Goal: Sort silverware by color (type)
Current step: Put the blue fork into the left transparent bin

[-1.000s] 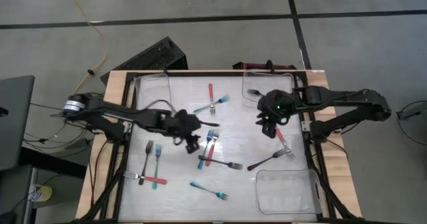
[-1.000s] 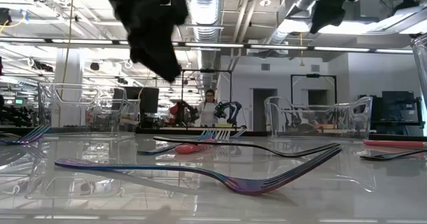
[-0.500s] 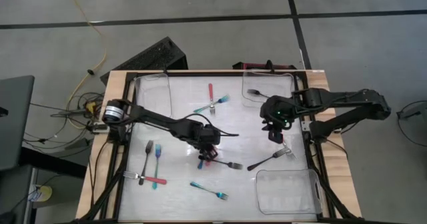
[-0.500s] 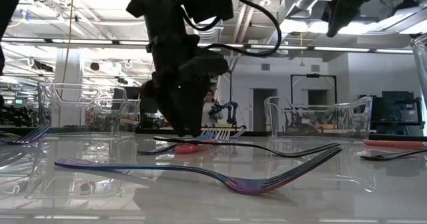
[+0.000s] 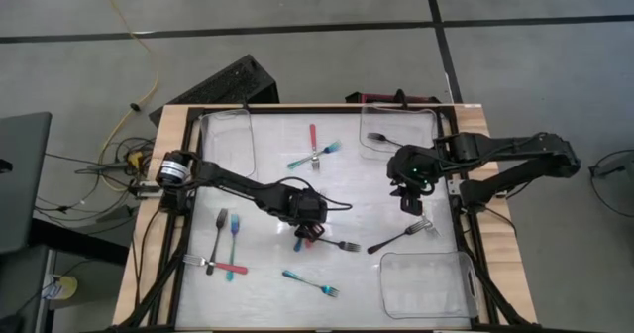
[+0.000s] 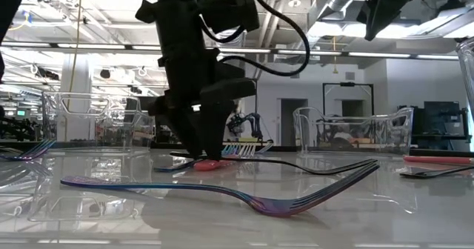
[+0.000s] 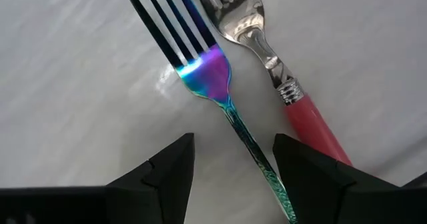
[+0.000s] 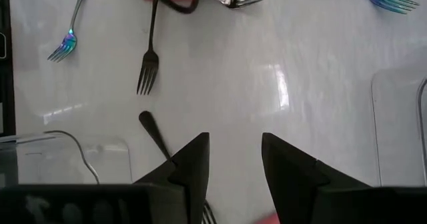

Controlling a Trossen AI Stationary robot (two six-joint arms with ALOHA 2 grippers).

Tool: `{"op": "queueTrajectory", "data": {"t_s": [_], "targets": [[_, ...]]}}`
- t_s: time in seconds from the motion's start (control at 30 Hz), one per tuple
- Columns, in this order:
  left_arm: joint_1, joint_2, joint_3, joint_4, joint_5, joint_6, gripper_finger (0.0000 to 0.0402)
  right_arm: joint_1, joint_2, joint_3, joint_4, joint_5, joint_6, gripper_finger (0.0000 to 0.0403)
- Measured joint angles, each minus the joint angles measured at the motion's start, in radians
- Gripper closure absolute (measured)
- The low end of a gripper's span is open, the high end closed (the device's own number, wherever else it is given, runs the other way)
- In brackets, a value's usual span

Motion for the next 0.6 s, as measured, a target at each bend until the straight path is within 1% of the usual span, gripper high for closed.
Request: {"op": "queueTrajectory", "data": {"t_s": [0.1,0.17,0.27,0.47,0.5,0.6], "targets": [[-0.004,0.014,0.000,-0.015,0.005,-0.014,0.0210,0.000,0.000,0.000,0.001,0.000,0.000,0.0243],[-0.004,0.015,0.000,-0.045,0.009,-0.019,0.0223,0.000,0.000,0.000,0.004,0.000,0.000,0.0243],[-0.001,0.011,-0.002,-0.080,0.019,-0.019,0.0262,0.000,0.000,0.000,0.005,0.000,0.000,0.0243],[0.016,0.002,-0.004,-0.083,0.041,0.015,0.0384,0.000,0.000,0.000,0.005,-0.006,0.009,0.0243],[0.019,-0.007,-0.004,-0.085,0.036,0.020,0.0390,0.001,0.000,0.000,0.005,-0.008,0.012,0.0243],[0.034,-0.037,-0.008,-0.116,-0.017,0.031,0.0392,0.009,0.000,0.000,0.007,-0.009,0.041,0.0243]]}}
